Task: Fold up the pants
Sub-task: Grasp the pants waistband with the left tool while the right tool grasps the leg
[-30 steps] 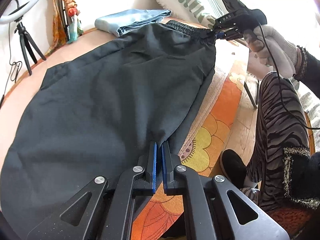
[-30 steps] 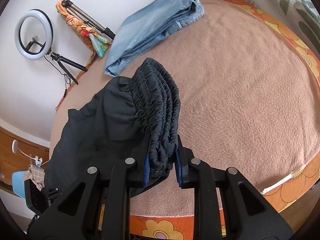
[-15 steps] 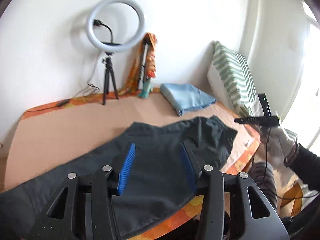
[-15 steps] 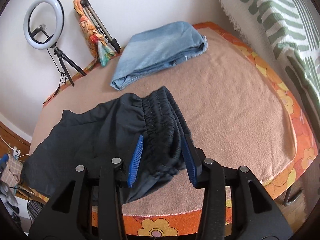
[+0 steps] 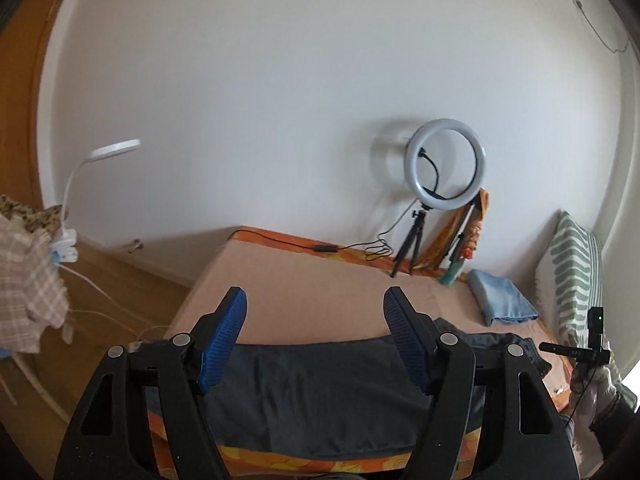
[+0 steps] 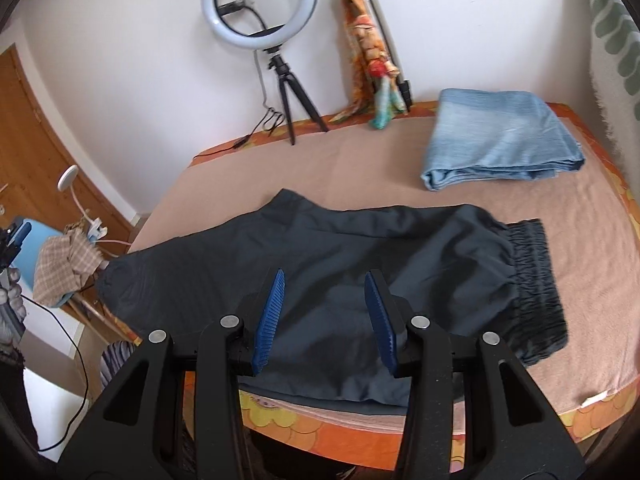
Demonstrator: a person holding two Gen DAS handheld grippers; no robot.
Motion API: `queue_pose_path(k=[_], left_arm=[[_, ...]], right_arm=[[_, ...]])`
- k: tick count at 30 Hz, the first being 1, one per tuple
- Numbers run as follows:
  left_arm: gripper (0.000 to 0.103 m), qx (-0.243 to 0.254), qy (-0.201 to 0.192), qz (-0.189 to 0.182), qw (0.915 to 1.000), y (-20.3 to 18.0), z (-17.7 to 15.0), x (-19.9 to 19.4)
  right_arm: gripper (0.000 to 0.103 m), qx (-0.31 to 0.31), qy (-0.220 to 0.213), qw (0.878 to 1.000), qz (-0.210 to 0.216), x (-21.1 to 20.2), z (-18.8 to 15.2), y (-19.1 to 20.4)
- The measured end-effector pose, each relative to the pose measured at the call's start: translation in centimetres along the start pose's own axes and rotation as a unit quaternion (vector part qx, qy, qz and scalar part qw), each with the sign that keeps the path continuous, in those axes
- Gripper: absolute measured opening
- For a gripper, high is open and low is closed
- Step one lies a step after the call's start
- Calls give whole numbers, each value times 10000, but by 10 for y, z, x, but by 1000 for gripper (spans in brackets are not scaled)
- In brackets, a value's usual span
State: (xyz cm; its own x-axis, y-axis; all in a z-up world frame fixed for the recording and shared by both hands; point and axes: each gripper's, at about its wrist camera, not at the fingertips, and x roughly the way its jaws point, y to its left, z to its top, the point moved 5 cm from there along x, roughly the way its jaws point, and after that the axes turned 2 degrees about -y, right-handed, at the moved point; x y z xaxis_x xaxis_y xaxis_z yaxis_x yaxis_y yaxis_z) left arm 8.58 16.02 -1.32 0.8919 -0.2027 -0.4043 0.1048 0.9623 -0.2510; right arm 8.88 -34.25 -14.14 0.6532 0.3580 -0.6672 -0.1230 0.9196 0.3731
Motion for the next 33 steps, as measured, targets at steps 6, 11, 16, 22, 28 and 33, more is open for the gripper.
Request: queue_pose_path(k=[6, 11, 16, 22, 28, 33], left_arm=[[71, -718, 316, 649, 9948, 91, -37, 4], [70, -1504, 635, 829, 9831, 153, -88, 35], [63, -2344, 864, 839, 9646, 202, -136, 73], [47, -3038, 851, 704, 9463, 231, -161, 100], [18, -2943, 785, 567, 9508, 232, -161, 110], [15, -2742, 1004, 661, 9541, 232, -167, 115]], right_arm=[[44, -337, 474, 9972, 472, 46, -16, 55], [44, -559, 870, 9929, 592, 81, -27, 90], [44, -744, 1182, 9881, 647, 107, -30, 119], [44, -867, 1453, 9823, 807, 136, -31, 152], [44, -1639, 2136, 9531, 1382, 176, -62, 212], [44, -2359, 2613, 9254, 1407, 207, -99, 241]])
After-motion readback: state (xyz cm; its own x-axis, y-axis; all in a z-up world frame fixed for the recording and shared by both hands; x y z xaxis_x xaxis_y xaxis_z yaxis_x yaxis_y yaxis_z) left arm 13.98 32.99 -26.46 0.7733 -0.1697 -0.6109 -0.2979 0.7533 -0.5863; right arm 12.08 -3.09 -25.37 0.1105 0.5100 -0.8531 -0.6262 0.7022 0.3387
